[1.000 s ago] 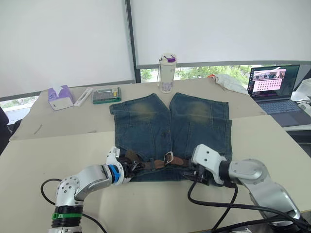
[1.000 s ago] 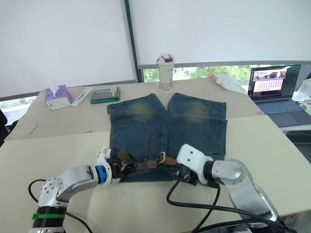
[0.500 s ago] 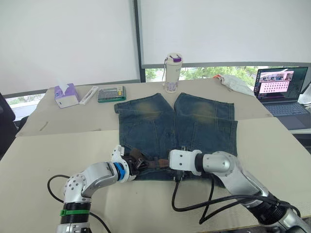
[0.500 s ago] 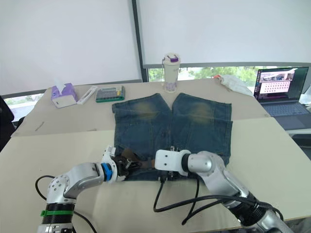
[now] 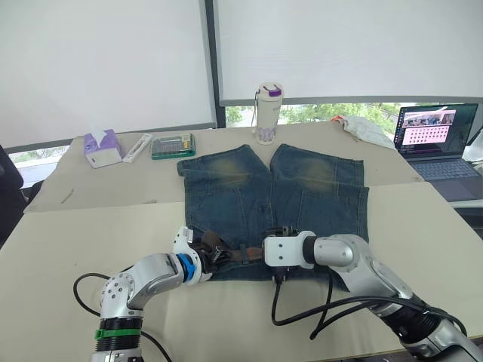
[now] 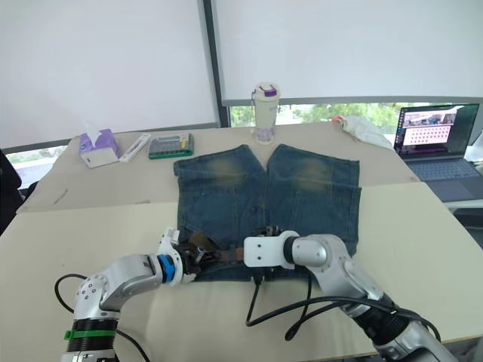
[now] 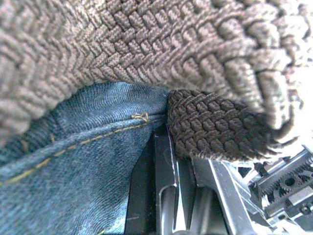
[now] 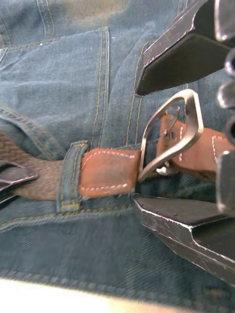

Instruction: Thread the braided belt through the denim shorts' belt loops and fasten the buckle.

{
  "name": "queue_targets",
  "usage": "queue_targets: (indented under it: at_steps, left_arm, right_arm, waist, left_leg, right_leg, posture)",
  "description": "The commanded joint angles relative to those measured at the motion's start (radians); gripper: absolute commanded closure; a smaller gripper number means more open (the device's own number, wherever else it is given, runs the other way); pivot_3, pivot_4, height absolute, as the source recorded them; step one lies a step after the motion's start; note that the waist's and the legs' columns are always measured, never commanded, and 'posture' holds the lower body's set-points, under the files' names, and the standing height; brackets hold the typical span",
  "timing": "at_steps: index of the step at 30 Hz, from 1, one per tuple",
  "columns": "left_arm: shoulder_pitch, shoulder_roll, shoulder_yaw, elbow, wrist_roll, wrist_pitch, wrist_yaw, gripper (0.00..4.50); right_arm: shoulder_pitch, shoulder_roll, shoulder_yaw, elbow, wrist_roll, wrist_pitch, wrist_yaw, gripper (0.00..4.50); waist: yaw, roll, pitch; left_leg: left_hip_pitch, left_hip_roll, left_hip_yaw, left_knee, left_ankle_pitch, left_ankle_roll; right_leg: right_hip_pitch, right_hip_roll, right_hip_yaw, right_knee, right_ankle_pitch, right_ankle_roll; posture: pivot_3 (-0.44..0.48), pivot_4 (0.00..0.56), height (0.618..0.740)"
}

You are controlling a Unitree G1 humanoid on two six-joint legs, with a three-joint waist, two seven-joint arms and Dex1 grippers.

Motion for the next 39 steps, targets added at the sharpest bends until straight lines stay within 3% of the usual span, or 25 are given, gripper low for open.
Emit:
queue_targets:
  at_steps: [1, 4, 11, 23, 29, 39]
  left_arm:
    - [0.012, -0.006, -0.019, 0.006, -0.007, 0.0, -0.002, 4.5]
    - [0.012, -0.005, -0.022, 0.01, -0.007, -0.002, -0.004, 4.5]
    - [0.008, -0.012, -0.026, 0.013, -0.007, -0.005, -0.005, 4.5]
    - [0.002, -0.02, -0.022, 0.025, -0.007, -0.009, -0.006, 4.5]
    - [0.004, -0.031, -0.022, 0.019, -0.007, -0.014, -0.005, 4.5]
    - [0.012, -0.028, -0.024, 0.015, -0.007, -0.018, -0.008, 4.5]
  right_arm:
    - [-0.021, 0.02, -0.009, -0.001, -0.024, -0.039, -0.017, 0.98]
    - [-0.026, 0.037, -0.001, 0.001, -0.034, -0.057, -0.007, 1.79]
    - [-0.017, 0.042, 0.005, -0.007, -0.04, -0.109, 0.031, 4.2]
    - [-0.043, 0.049, -0.001, 0.006, -0.033, -0.182, 0.066, 4.2]
    - [-0.048, 0.041, 0.002, 0.024, -0.04, -0.229, 0.09, 2.28]
    - [-0.048, 0.03, -0.004, 0.06, -0.075, -0.276, 0.086, 2.28]
  waist:
    - [0.0, 0.0, 0.0]
    - [0.0, 0.0, 0.0]
    - [0.0, 0.0, 0.0]
    - [-0.001, 0.0, 0.0]
    - [0.001, 0.0, 0.0]
    - [0.001, 0.0, 0.0]
  left_leg:
    - [0.0, 0.0, 0.0, 0.0, 0.0, 0.0]
    - [0.0, 0.0, 0.0, 0.0, 0.0, 0.0]
    - [0.0, 0.0, 0.0, 0.0, 0.0, 0.0]
    - [0.001, 0.0, 0.0, 0.0, 0.0, 0.0]
    - [0.001, 0.0, 0.0, 0.0, 0.0, 0.0]
    - [0.001, 0.0, 0.0, 0.0, 0.0, 0.0]
  right_leg:
    - [0.0, 0.0, 0.0, 0.0, 0.0, 0.0]
    - [0.0, 0.0, 0.0, 0.0, 0.0, 0.0]
    - [0.0, 0.0, 0.0, 0.0, 0.0, 0.0]
    - [0.0, 0.001, 0.0, 0.0, 0.0, 0.0]
    - [0.0, 0.0, 0.0, 0.0, 0.0, 0.0]
    - [0.0, 0.0, 0.0, 0.0, 0.0, 0.0]
  posture:
    - [0.0, 0.15, 0.74]
    - [0.0, 0.15, 0.74]
    - [0.0, 0.15, 0.74]
    - [0.0, 0.15, 0.74]
    - [0.0, 0.15, 0.74]
    - [0.0, 0.15, 0.74]
